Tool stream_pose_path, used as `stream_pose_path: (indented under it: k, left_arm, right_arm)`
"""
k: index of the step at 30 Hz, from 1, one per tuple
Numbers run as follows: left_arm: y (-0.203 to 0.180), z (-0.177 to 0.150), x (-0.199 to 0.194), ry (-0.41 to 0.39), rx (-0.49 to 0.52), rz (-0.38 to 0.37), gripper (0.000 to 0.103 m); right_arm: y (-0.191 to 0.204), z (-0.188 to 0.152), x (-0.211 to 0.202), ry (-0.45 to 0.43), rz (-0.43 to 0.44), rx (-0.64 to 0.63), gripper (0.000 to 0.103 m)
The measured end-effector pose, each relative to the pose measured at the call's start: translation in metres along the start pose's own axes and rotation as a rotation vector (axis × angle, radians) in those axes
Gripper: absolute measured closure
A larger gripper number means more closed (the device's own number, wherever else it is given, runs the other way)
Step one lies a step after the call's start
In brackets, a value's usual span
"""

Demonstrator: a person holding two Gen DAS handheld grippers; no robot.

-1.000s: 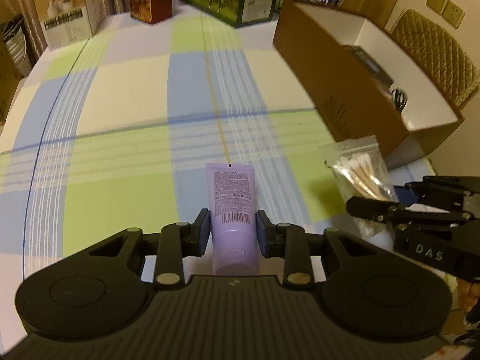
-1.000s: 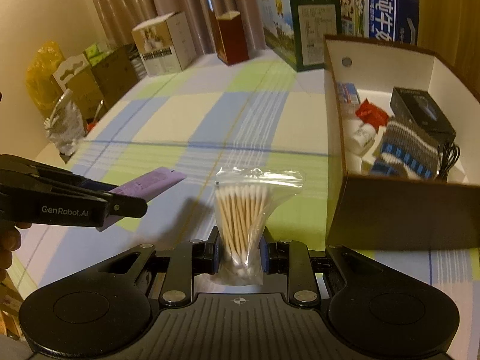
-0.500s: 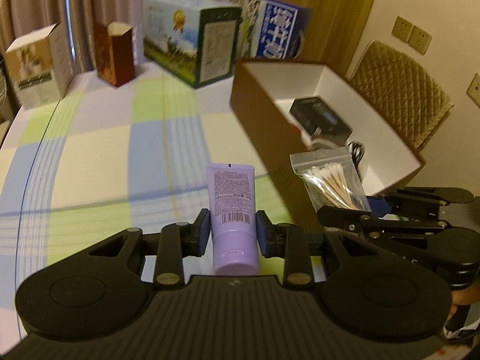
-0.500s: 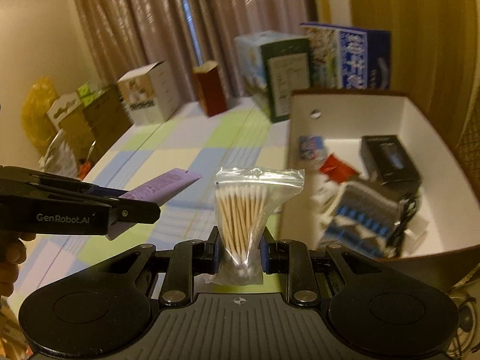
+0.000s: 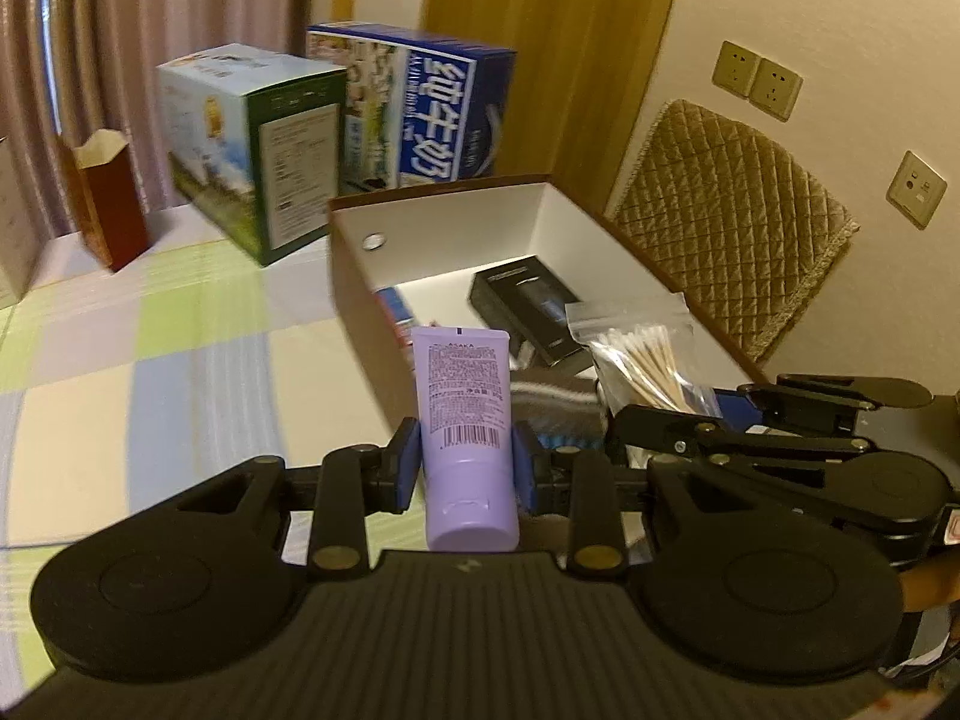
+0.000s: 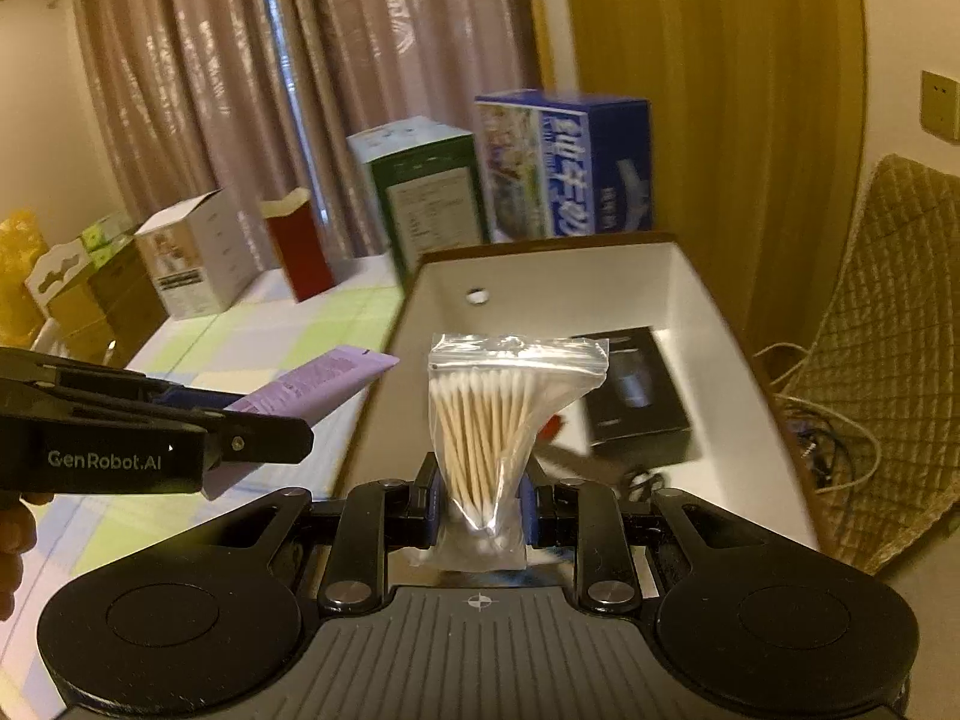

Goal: Organize objects
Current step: 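Lift the purple tube and cotton swab bag and carry them over the box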

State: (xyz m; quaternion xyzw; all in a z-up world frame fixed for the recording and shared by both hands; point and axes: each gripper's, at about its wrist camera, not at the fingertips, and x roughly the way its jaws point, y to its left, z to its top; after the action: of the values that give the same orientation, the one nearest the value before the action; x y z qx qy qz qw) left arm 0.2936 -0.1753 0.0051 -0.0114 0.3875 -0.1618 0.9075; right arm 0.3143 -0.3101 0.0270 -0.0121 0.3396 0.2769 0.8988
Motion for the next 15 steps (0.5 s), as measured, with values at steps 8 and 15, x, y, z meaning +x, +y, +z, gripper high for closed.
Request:
stream_pose_path:
  k: [8,15]
  left_arm:
    - [-0.027,0.022,0.041,0.020,0.009,0.013,0.076]
    - [-0.035,0.035,0.074,0.054,0.006,0.049,0.076]
  right_arm:
    - [-0.042,0.012,0.019,0.021,-0.012,0.026,0.081]
    - [-0.062,0.016,0.038,0.053,-0.001,0.034,0.081]
